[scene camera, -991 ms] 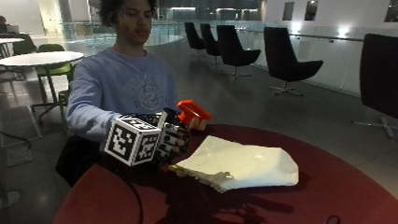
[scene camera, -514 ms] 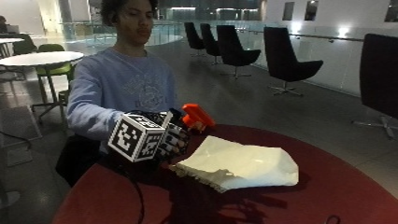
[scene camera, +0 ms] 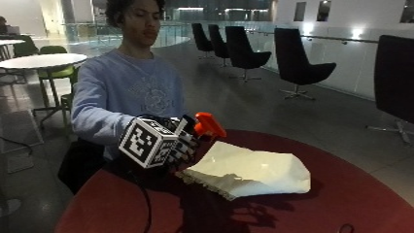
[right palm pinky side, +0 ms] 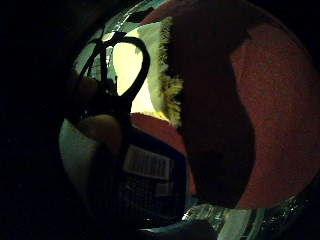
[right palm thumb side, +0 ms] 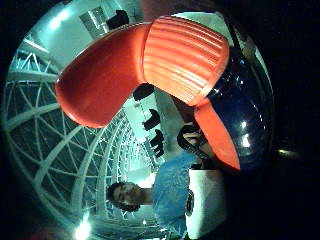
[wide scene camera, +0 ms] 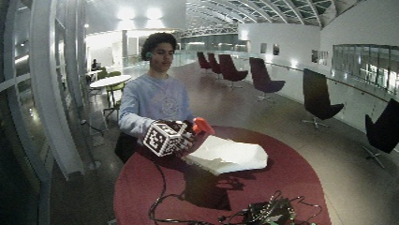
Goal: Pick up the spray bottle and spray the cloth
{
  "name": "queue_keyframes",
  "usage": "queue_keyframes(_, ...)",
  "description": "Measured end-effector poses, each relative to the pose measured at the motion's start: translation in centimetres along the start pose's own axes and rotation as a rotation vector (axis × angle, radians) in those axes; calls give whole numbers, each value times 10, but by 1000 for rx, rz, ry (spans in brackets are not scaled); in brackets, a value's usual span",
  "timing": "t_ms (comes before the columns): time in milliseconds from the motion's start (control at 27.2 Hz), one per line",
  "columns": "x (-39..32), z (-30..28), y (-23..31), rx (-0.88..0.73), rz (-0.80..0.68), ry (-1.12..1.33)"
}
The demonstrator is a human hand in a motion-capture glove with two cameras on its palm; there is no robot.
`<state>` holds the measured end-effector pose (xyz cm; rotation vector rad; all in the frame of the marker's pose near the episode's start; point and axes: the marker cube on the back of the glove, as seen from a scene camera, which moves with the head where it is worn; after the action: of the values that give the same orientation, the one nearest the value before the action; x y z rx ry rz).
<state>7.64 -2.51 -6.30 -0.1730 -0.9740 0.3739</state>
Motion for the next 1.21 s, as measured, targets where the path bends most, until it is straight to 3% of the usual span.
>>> queue_keyframes(1212, -4, 13, -3, -24, 35, 16)
